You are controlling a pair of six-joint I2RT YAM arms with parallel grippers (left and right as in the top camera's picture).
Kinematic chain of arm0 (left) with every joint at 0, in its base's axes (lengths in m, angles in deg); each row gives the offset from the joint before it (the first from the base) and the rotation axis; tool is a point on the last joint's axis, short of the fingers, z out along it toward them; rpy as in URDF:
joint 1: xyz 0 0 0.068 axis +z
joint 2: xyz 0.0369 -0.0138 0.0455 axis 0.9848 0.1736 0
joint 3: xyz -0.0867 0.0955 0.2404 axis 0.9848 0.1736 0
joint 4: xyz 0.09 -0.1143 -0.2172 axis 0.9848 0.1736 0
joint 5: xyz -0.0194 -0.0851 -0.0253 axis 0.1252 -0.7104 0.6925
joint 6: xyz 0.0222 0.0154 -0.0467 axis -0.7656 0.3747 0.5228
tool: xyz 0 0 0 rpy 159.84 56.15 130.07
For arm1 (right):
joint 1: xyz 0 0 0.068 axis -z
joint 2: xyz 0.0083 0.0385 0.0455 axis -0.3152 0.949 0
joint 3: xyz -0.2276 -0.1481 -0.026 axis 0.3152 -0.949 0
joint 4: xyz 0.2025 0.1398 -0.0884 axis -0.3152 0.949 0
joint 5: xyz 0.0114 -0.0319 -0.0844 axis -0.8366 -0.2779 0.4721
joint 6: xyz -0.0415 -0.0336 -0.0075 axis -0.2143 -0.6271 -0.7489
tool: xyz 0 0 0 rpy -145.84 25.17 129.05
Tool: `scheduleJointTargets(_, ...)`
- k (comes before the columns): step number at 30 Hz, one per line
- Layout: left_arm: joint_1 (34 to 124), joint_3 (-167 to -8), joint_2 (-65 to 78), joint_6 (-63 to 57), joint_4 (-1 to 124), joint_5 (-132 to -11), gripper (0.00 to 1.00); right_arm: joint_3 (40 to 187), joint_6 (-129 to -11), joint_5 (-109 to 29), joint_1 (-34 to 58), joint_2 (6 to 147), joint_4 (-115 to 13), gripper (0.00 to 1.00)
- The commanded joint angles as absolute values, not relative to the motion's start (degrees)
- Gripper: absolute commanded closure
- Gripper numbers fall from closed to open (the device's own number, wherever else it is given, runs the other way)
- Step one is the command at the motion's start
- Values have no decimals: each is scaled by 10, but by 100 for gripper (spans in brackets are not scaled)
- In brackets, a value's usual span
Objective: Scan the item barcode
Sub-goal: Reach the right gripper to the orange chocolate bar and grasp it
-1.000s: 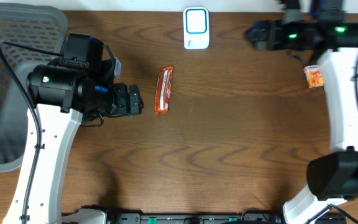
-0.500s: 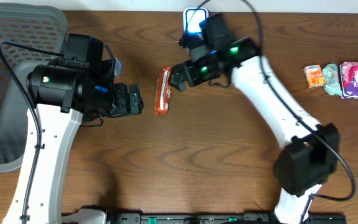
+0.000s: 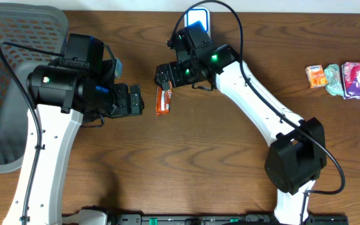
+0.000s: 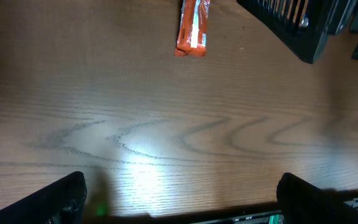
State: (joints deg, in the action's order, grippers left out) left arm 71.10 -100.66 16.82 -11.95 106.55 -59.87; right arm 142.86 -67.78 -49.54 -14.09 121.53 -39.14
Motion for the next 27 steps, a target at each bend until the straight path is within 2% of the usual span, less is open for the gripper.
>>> scheduleJointTargets(1, 709, -1005, 170, -116, 1067, -595, 2, 1428, -629, -489, -140, 1217, -393, 1)
scheduleJointTargets(11, 709, -1005, 170, -116, 1067, -595, 2, 1428, -555, -489, -145, 1217, -413, 1)
scheduleJointTargets(21, 709, -1005, 170, -116, 1067, -595, 2, 1428, -551, -464, -164, 1233, -462, 1)
scheduleJointTargets(27, 709, -1005, 170, -116, 1067, -595, 2, 1426, -504, -433, -161, 1258, -451, 1)
